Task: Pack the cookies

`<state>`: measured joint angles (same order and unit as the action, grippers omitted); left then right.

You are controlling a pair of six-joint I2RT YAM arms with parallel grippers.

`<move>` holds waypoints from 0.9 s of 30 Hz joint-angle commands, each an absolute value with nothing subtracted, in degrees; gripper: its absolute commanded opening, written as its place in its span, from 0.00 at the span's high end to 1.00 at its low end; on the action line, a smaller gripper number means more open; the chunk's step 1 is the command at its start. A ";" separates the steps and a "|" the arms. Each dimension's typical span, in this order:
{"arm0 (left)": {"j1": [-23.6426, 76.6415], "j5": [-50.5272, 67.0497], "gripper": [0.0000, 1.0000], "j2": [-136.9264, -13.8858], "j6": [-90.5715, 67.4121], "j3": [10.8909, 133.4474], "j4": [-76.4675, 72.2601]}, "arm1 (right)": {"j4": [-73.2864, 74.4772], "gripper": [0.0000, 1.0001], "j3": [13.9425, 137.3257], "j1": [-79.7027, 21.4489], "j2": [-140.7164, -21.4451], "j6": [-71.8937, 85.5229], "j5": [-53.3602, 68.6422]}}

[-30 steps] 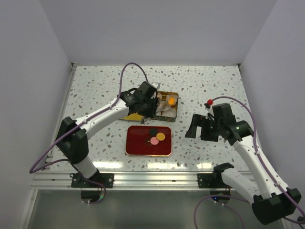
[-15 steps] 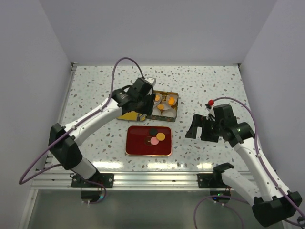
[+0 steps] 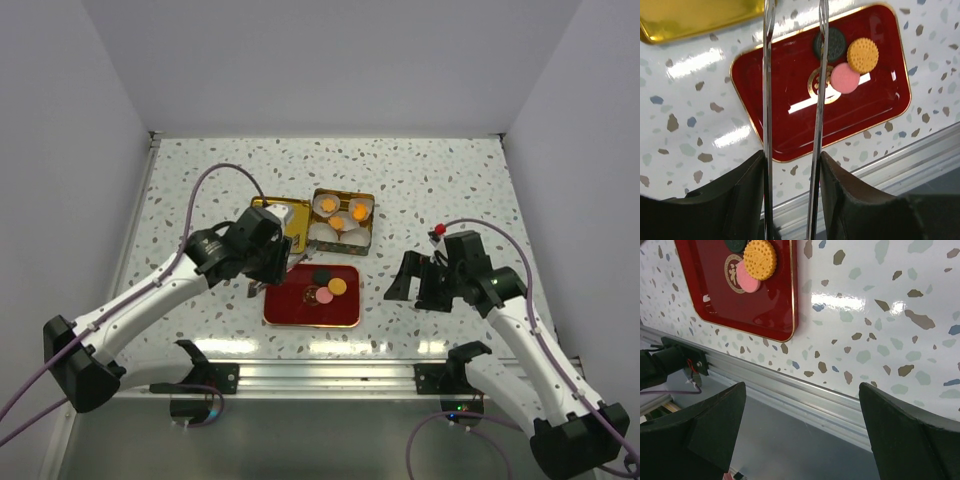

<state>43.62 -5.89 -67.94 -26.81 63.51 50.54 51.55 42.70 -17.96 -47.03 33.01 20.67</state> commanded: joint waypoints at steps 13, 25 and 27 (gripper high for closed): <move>51.94 -3.69 0.50 -66.88 -31.37 55.11 49.93 | 50.89 0.01 40.69 -18.02 -43.24 35.16 21.45; 53.61 -5.36 0.49 -72.33 -30.23 56.69 48.34 | 52.91 0.01 41.04 -18.10 -41.75 35.33 19.60; 53.61 -5.98 0.49 -73.12 -30.24 57.22 48.34 | 52.74 0.01 41.04 -18.02 -41.75 35.51 19.51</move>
